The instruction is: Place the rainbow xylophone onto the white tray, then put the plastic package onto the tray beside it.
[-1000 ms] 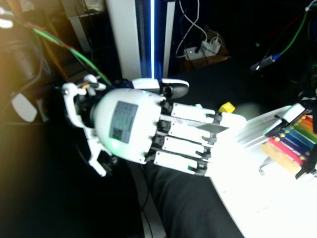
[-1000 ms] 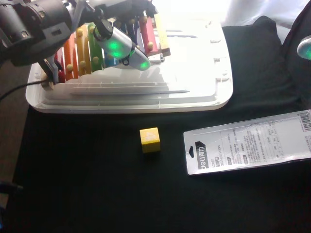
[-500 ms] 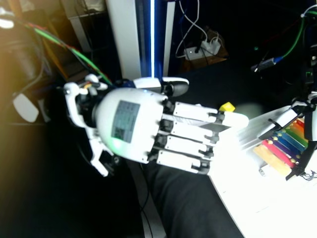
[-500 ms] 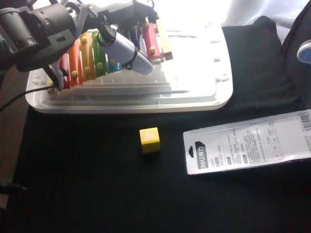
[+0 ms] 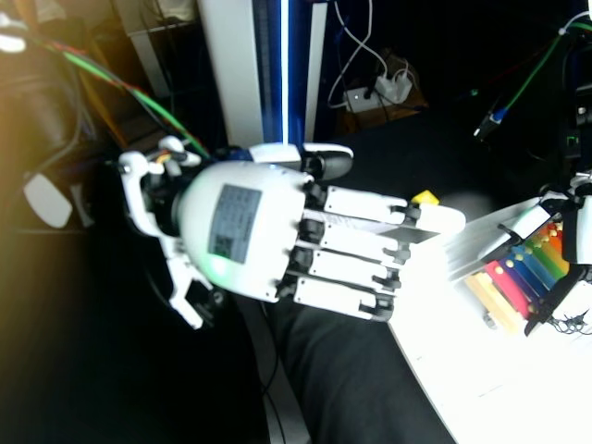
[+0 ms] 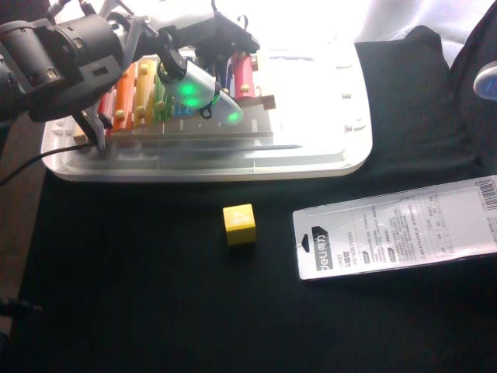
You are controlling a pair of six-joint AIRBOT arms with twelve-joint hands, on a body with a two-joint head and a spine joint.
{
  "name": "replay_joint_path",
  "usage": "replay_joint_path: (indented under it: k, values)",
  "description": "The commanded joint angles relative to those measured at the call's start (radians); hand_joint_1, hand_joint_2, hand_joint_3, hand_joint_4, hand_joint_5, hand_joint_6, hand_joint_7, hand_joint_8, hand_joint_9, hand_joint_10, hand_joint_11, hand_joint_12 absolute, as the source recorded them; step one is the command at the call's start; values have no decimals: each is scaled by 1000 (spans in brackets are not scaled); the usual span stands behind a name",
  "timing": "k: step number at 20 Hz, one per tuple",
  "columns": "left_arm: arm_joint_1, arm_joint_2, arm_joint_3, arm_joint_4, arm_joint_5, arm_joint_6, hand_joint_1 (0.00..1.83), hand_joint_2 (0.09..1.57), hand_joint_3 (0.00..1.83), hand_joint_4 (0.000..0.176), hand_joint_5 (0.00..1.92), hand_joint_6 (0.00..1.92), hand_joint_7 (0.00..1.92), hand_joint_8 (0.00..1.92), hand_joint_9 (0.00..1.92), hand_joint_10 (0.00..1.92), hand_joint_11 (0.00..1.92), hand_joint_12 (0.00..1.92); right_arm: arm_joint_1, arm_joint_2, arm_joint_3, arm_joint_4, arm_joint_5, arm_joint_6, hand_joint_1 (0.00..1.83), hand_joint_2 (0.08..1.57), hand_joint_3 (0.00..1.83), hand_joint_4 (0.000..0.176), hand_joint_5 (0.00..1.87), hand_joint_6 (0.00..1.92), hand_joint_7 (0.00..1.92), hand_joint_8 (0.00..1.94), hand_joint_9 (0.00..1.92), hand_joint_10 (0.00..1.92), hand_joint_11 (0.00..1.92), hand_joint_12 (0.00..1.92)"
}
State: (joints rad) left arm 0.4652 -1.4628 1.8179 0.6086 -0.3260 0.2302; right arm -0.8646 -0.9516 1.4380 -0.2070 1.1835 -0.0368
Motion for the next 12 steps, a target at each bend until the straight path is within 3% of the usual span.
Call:
replay_joint_path:
  k: [1,3,5,7,8,9,10,11,12]
  values:
    - [-7,-3,-1,-29,-99,-13,1086,958,0,0,439,0,480,0,503,0,423,358,16,0,3,56,108,8,630,908,5,46,128,0,308,0,296,0,67,570]
    - [-8,1,-5,-29,-104,-14,1006,921,3,0,289,0,394,0,389,0,274,219,16,0,3,55,108,8,612,912,5,51,120,0,302,0,294,1,76,579]
    - [-17,17,-20,-29,-118,-14,1004,882,0,26,187,0,284,0,297,0,200,163,18,1,1,53,108,8,611,911,3,54,111,0,284,0,272,0,60,579]
    - [-24,34,-37,-45,-151,-15,949,842,0,64,67,0,161,0,191,0,150,136,22,3,-3,48,108,8,615,873,0,81,97,0,255,0,241,0,33,573]
    - [-26,41,-45,-59,-171,-14,947,830,0,75,37,0,141,0,167,0,131,126,24,4,-6,44,108,8,609,843,0,94,83,0,242,0,230,0,25,569]
    - [-28,50,-55,-74,-194,-10,958,824,0,75,18,0,125,0,153,0,105,114,26,7,-10,39,109,8,619,822,0,93,73,0,227,0,216,0,12,578]
    - [-34,64,-70,-79,-213,-7,943,805,0,105,3,0,119,0,141,0,95,109,30,12,-17,28,109,8,599,817,0,103,56,0,202,0,193,0,2,600]
    - [-48,91,-98,-81,-223,13,887,780,0,120,0,0,120,1,138,0,108,113,41,23,-27,9,109,8,640,833,3,111,28,0,164,0,164,0,0,578]
    - [-61,112,-125,-81,-224,35,852,771,0,116,0,0,119,0,140,1,110,114,49,31,-34,-8,108,8,654,831,1,114,24,0,153,0,153,0,0,554]
